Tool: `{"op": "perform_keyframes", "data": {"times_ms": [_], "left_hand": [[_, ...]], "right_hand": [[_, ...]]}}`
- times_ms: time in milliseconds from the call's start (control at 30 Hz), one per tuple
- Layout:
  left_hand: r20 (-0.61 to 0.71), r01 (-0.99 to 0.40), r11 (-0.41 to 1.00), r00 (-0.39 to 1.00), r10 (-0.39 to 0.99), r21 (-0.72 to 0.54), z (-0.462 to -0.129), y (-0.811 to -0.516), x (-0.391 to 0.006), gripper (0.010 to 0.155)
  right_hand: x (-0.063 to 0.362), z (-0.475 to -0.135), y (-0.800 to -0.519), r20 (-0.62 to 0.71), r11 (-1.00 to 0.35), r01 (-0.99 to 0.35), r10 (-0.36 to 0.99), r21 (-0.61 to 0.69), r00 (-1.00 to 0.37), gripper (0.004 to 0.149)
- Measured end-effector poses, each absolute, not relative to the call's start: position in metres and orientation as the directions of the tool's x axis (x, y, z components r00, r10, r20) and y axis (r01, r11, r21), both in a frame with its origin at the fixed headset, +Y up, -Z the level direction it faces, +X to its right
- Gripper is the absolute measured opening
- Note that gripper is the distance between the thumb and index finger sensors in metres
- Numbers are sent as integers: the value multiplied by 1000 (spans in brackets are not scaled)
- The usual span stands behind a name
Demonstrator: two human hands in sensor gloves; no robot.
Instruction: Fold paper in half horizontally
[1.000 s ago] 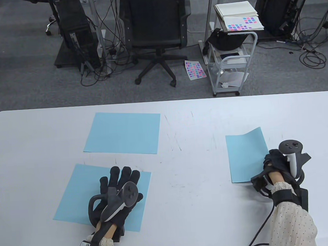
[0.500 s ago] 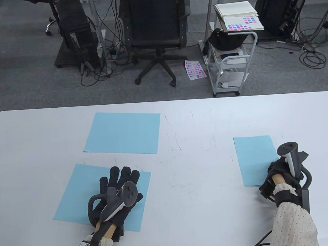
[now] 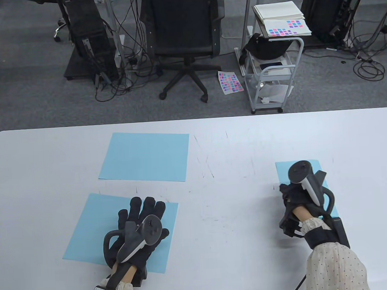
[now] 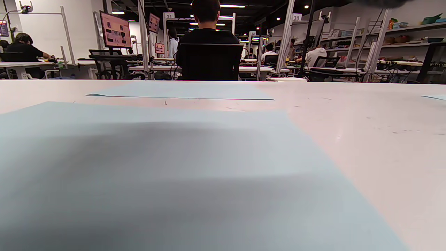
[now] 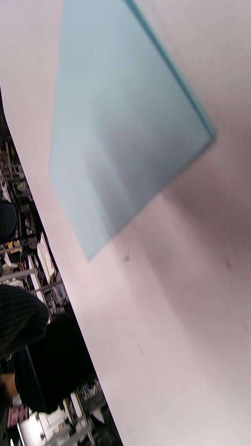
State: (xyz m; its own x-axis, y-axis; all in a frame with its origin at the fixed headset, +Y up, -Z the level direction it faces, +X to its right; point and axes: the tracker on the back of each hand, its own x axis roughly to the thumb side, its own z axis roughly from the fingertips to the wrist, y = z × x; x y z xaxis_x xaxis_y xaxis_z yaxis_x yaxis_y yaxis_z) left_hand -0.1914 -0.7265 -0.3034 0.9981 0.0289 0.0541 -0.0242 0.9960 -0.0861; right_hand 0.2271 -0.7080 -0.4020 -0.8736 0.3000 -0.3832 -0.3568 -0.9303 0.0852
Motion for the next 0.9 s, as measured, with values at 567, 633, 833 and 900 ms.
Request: {"op": "perform_keyframes", "data": {"times_ms": [567, 633, 833, 900], "left_hand": [[10, -62, 995, 998, 63, -81, -301, -722, -213, 78], [2, -72, 994, 997, 72, -80, -301, -722, -216, 78], [-20, -91, 992, 996, 90, -84, -302, -722, -225, 78], [-30, -97, 991, 995, 95, -88, -303, -723, -228, 78]], "right_hand": [[24, -470, -679, -4, -916, -362, 367, 175, -930, 62], [4, -481, -685, 28, -915, -355, 366, 190, -930, 60], [-30, -500, -713, 90, -923, -318, 343, 219, -935, 59], [-39, -508, -728, 107, -929, -287, 318, 235, -942, 58]]}}
